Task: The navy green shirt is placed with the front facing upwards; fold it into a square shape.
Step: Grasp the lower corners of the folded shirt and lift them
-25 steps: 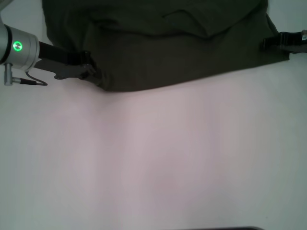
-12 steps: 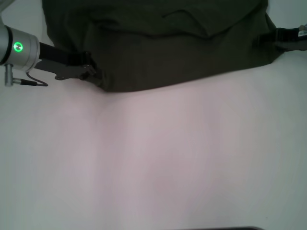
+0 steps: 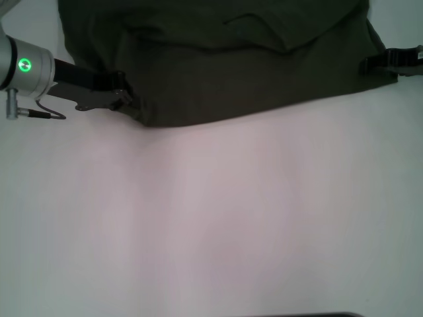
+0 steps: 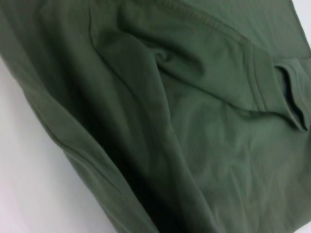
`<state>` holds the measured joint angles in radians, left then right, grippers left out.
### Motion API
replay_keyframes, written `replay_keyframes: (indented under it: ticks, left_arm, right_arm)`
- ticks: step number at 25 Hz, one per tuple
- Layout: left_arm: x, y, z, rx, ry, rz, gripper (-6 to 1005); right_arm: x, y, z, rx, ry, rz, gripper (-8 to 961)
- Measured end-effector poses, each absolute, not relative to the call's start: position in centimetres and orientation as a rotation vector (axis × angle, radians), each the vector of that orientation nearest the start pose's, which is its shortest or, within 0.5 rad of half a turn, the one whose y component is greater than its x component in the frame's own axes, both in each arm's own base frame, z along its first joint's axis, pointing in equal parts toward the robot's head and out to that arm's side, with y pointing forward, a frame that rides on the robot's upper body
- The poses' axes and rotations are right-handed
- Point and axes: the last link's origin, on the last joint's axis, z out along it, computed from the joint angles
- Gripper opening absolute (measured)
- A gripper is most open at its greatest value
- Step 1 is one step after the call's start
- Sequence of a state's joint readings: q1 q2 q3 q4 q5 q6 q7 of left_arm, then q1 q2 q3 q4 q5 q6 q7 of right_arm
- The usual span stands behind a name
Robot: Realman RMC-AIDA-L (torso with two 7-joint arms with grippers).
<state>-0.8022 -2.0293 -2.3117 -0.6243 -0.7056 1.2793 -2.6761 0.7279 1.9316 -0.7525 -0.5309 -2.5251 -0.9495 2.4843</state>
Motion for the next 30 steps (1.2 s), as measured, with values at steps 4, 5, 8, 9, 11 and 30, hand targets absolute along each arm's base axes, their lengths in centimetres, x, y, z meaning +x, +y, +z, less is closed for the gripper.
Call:
replay_keyframes:
  ticks: [4,5,8,9,11,30]
  left_arm:
    - [-24.1,40.2,-1.2,-2.17,-1.875,-0.135,28]
    - [-24.1,40.2,-1.2,-2.17,-1.876,-0.135,28]
    - [-24.2,40.1,-1.3,-2.168,-1.879,-0.134,27]
    - [-24.2,40.1,-1.3,-2.168,-1.88,-0.134,27]
    - [-24.2,40.1,-1.3,-2.169,-1.88,-0.134,27]
    - [-24.2,40.1,-1.3,-2.172,-1.88,-0.132,30]
  right_arm:
    - [32.4,41.9,4.2,-1.921,1.575,0.088,682]
    - [32.3,42.0,4.1,-1.922,1.575,0.09,681]
    - [32.1,42.0,3.8,-1.929,1.576,0.093,682]
    - [32.0,42.0,3.7,-1.932,1.577,0.094,683]
    - [31.8,42.0,3.5,-1.94,1.58,0.095,683]
    - [30.9,42.5,3.7,-1.95,1.583,0.153,671]
